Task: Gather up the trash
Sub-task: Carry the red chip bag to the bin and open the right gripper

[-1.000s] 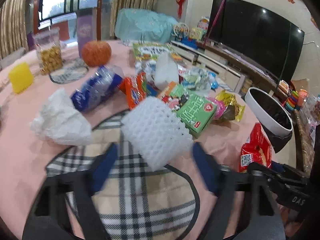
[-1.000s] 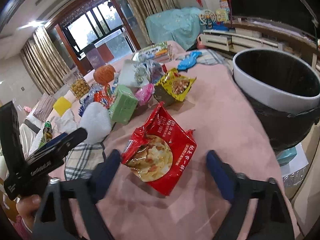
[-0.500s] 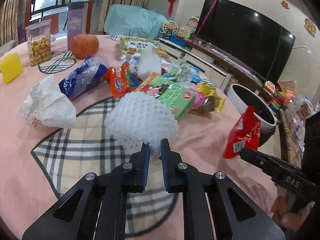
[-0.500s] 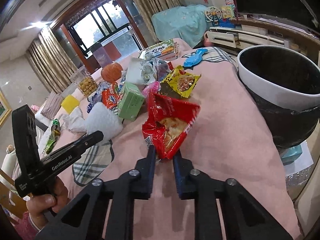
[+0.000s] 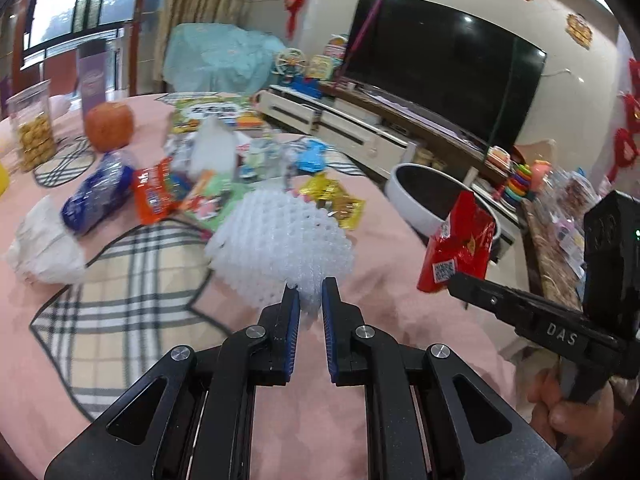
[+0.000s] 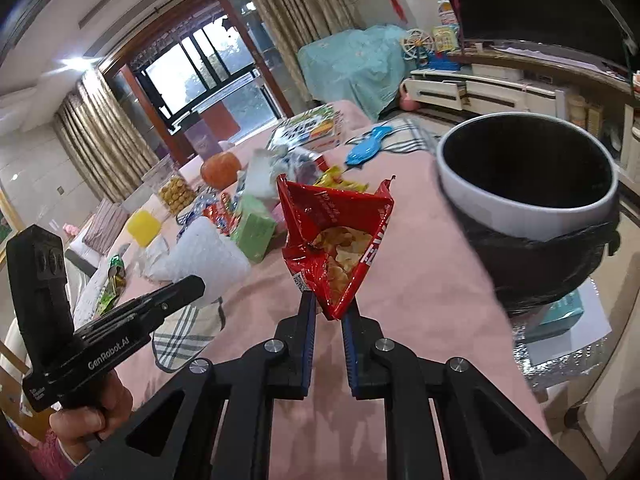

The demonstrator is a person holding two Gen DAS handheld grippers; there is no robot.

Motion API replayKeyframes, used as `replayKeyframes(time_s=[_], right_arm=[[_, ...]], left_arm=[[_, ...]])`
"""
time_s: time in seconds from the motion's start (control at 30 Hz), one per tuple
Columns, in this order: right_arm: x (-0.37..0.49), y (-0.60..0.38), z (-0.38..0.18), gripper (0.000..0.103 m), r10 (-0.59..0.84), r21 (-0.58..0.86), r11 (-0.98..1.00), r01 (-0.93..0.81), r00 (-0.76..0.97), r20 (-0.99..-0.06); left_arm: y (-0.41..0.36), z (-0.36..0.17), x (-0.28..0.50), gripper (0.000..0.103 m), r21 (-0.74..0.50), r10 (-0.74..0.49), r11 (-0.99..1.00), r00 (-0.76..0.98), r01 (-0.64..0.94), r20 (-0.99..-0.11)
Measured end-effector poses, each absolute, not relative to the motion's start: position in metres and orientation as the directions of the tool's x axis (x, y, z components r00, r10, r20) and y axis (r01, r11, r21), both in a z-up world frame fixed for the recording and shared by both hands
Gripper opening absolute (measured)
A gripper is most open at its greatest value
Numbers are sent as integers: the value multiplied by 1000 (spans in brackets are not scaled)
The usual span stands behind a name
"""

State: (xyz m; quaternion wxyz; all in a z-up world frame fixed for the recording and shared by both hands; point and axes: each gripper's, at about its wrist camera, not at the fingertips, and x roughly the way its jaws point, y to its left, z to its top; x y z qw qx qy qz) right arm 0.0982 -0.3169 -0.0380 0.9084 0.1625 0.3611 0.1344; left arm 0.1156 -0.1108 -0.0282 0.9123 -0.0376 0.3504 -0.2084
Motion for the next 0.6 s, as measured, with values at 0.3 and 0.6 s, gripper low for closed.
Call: replayKeyframes(time_s=[0.3,0.6], right_arm=[[99,-351,-29,12,308,375,924,-77,732,-608],[110,-399,-24,12,241,370,929,6,748,-618]], left_arm=[[-156,-14,123,10,-198,-469,871,642,449,-607],[-203,-7,143,10,-195,-516,833,601,518,-610]])
